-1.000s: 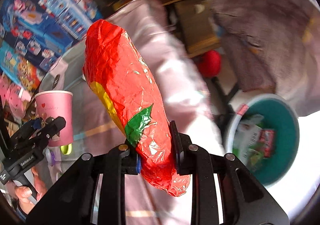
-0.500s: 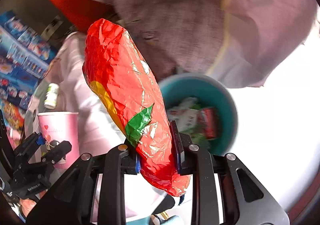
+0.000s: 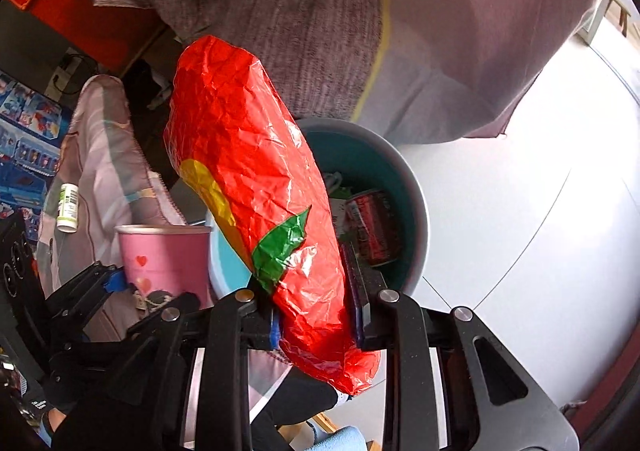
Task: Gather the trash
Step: 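Carry wrapper and cup over the teal bucket and open both tools, then move both tools back to the table toward the lime-green lid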
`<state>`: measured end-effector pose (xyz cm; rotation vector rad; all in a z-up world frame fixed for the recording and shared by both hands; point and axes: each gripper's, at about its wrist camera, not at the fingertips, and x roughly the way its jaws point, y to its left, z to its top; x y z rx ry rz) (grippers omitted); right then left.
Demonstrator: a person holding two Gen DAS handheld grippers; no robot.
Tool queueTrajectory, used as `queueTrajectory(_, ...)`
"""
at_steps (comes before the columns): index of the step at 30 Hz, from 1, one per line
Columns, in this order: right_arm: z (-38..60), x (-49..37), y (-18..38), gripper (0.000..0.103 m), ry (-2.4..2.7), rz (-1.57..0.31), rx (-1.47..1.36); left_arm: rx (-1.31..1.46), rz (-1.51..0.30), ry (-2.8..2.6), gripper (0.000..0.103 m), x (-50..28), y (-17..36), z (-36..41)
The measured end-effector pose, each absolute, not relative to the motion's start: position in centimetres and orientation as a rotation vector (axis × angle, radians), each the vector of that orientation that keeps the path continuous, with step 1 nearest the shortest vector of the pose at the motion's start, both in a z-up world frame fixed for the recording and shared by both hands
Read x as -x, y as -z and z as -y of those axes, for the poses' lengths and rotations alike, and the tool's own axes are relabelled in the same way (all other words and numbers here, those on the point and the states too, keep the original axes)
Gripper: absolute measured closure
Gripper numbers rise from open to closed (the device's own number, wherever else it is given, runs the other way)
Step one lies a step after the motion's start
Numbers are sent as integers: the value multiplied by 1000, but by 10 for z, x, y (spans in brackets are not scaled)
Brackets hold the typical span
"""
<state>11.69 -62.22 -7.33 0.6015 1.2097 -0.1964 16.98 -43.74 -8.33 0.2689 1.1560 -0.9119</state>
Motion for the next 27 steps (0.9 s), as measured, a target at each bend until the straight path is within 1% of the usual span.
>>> queueTrajectory(1,624,-116,74,79,200,-1211,-600,-275,-1163,913,34,-172,85,442)
queueTrajectory(4,626,-119,76,79,206,-1219,-598,-300,-1164,906,25,-172,91,451)
queueTrajectory(6,625,-121,78,79,206,-1225,-595,-301,-1153,894,14,-171,92,448)
queueTrajectory(8,624,-124,80,78,205,-1233,-593,-301,-1151,886,11,-170,93,442)
queueTrajectory(10,622,-127,82,75,205,-1240,-590,-300,-1159,878,10,-172,94,436)
queueTrajectory(11,621,-130,84,73,203,-1244,-589,-299,-1158,874,9,-169,92,431)
queueTrajectory(12,619,-131,85,65,206,-1246,-589,-294,-1159,866,8,-170,91,427)
queueTrajectory(13,619,-133,86,50,209,-1247,-590,-284,-1161,859,7,-172,91,421)
queueTrajectory(15,617,-136,87,38,215,-1248,-591,-258,-1173,857,7,-175,91,415)
queueTrajectory(17,616,-137,89,35,211,-1255,-601,-233,-1181,855,7,-178,90,411)
queueTrajectory(18,616,-138,89,31,211,-1260,-606,-226,-1181,855,7,-179,89,408)
queueTrajectory(19,615,-138,90,29,213,-1263,-610,-223,-1181,855,6,-179,89,407)
queueTrajectory(21,613,-139,89,29,214,-1267,-608,-219,-1180,855,6,-178,87,404)
queueTrajectory(23,611,-139,87,25,218,-1272,-607,-208,-1178,859,6,-178,85,401)
queueTrajectory(27,607,-140,83,25,232,-1281,-594,-200,-1168,859,6,-177,81,394)
